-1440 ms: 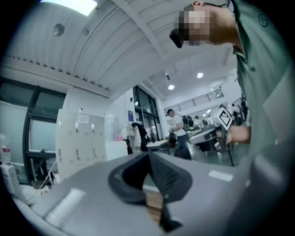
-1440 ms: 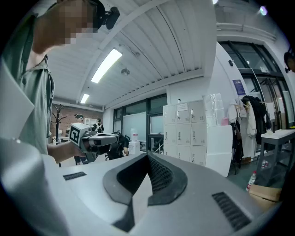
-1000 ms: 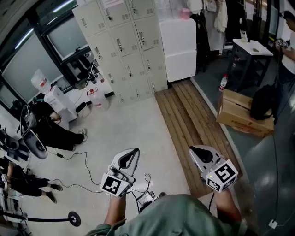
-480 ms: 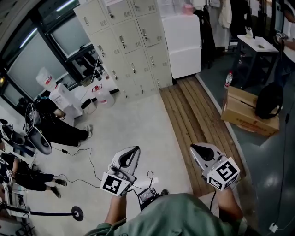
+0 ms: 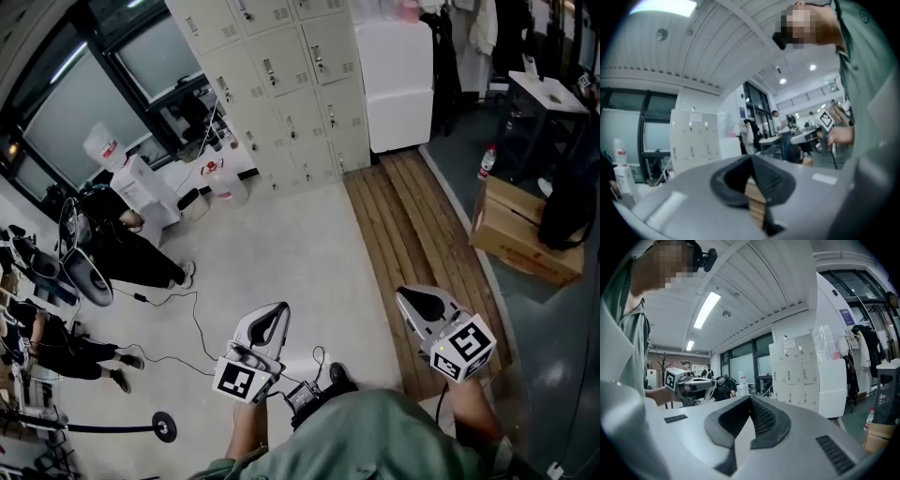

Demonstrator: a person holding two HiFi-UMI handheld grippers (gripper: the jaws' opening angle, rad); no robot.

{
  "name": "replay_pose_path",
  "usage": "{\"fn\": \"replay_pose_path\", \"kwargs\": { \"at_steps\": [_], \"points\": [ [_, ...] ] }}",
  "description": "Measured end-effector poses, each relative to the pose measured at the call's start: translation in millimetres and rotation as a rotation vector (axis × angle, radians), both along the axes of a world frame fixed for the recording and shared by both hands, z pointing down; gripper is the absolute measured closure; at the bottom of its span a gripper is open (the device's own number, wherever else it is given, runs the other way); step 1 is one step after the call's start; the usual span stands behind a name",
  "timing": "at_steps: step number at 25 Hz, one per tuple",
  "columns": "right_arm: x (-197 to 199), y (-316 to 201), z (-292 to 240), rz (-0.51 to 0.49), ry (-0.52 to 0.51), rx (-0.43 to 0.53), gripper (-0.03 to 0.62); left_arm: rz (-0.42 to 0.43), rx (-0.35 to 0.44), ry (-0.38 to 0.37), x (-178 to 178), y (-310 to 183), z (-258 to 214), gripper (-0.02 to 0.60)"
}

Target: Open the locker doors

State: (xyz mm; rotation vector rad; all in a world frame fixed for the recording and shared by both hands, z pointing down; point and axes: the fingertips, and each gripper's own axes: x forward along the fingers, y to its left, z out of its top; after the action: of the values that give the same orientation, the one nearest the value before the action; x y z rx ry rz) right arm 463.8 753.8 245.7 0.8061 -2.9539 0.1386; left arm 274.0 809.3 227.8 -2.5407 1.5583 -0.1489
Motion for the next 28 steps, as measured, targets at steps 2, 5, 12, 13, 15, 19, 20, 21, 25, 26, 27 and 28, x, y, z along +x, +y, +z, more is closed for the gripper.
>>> {"fn": "replay_pose_path", "kwargs": {
  "at_steps": [2, 5, 12, 13, 15, 19, 20, 21, 25, 26, 27, 28],
  "points": [
    [-19, -11, -4, 0.012, 0.002, 0.008, 0.589, 0.001, 0.017, 0.017, -19, -10, 0, 0.594],
    [-50, -31, -17, 0.031, 0.015, 0.038, 0.589, 0.009, 0.054, 0.053, -53, -29, -5, 0.594],
    [-114, -58, -26, 0.069, 0.010, 0.076, 0.589, 0.040, 0.101, 0.077, -116, -59, 0, 0.594],
    [-121, -59, -21, 0.070, 0.013, 0.063, 0.589, 0.041, 0.095, 0.082, -123, -63, 1, 0.594],
    [-130, -63, -15, 0.073, 0.032, 0.043, 0.589, 0.043, 0.082, 0.095, -133, -72, 5, 0.594],
    [-147, -92, -9, 0.075, 0.070, 0.022, 0.589, 0.003, 0.048, 0.127, -157, -94, 19, 0.594],
    [-152, -100, -7, 0.070, 0.068, 0.017, 0.589, -0.002, 0.045, 0.133, -161, -99, 21, 0.594],
    [-156, -107, -5, 0.063, 0.065, 0.011, 0.589, -0.004, 0.042, 0.135, -163, -104, 22, 0.594],
    [-171, -140, 2, 0.041, 0.049, -0.018, 0.589, -0.019, 0.007, 0.119, -173, -127, 29, 0.594],
    [-177, -150, 3, 0.033, 0.042, -0.021, 0.589, -0.029, -0.001, 0.111, -179, -134, 30, 0.594],
    [-184, -160, 4, 0.023, 0.035, -0.024, 0.589, -0.039, -0.007, 0.103, -185, -142, 30, 0.594],
    [-190, -171, 4, 0.011, 0.029, -0.027, 0.589, -0.049, -0.010, 0.096, -190, -151, 30, 0.594]
  ]
}}
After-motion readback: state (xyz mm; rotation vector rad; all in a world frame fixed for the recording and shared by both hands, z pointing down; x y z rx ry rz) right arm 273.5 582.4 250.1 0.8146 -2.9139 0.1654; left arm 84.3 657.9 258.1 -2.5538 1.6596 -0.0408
